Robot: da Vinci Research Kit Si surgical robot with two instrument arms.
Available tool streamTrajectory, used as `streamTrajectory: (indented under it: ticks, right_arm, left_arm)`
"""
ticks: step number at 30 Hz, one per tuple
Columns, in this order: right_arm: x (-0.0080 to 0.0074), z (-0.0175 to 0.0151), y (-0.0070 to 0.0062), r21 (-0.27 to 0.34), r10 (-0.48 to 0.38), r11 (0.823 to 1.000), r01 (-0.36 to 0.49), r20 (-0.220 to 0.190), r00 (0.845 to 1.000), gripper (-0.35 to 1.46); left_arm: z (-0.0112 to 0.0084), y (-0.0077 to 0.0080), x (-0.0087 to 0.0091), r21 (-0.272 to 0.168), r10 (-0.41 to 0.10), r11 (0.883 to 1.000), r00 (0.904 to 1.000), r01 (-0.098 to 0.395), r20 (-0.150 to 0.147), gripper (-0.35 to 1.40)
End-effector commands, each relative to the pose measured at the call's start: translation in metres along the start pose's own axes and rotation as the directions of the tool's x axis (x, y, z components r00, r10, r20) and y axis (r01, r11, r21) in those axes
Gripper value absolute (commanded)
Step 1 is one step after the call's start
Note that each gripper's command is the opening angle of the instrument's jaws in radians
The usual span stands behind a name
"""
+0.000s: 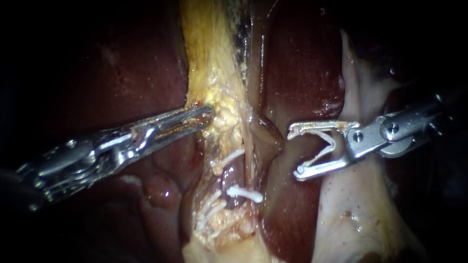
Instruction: Clipping second clip right tube
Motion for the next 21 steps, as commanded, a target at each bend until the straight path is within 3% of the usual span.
streamTrajectory:
  ticks: [1,4,6,8,13,16,17,18,21]
  right_arm:
    - [-0.0001,0.0001,0.0,0.0,0.0,1.0,0.0,0.0,1.0,0.6]
    - [-0.0004,0.0006,-0.0004,0.001,0.09,0.996,-0.09,-0.003,0.996,0.6]
    - [-0.0009,0.0013,-0.0008,-0.001,0.186,0.983,-0.186,-0.003,0.983,0.6]
    - [-0.0015,0.0024,-0.0012,0.007,0.289,0.957,-0.289,0.017,0.957,0.6]
    - [-0.0036,0.0055,-0.0018,0.021,0.416,0.909,-0.416,0.037,0.909,0.6]
    - [-0.0049,0.0075,-0.0019,0.031,0.455,0.889,-0.456,0.039,0.89,0.6]
    - [-0.0055,0.0085,-0.0019,0.033,0.483,0.874,-0.484,0.04,0.875,0.6]
    - [-0.0056,0.0088,-0.0019,0.034,0.487,0.872,-0.488,0.04,0.872,0.6]
    - [-0.0062,0.0104,-0.0019,0.036,0.539,0.841,-0.54,0.042,0.841,0.6]
  left_arm:
    - [-0.0001,-0.0001,0.0,0.0,0.0,1.0,1.0,0.0,0.0,-0.35]
    - [-0.0004,-0.0002,-0.0001,0.0,-0.001,1.0,1.0,0.001,0.0,-0.35]
    - [-0.0009,-0.0004,-0.0003,0.002,-0.002,1.0,1.0,0.002,-0.002,-0.35]
    - [-0.0019,-0.0005,-0.0007,0.005,-0.004,1.0,1.0,0.004,-0.006,-0.35]
    - [-0.0049,-0.0009,-0.0017,0.002,-0.01,1.0,1.0,0.01,0.001,-0.35]
    - [-0.0067,-0.0015,-0.0022,0.005,-0.015,1.0,0.9998,0.015,0.013,-0.35]
    - [-0.0071,-0.0017,-0.0023,0.004,-0.017,1.0,0.9997,0.017,0.017,-0.35]
    - [-0.0075,-0.002,-0.0024,0.007,-0.019,1.0,0.9996,0.018,0.021,-0.35]
    - [-0.0086,-0.0029,-0.0025,0.012,-0.022,1.0,0.9994,0.022,0.027,-0.35]
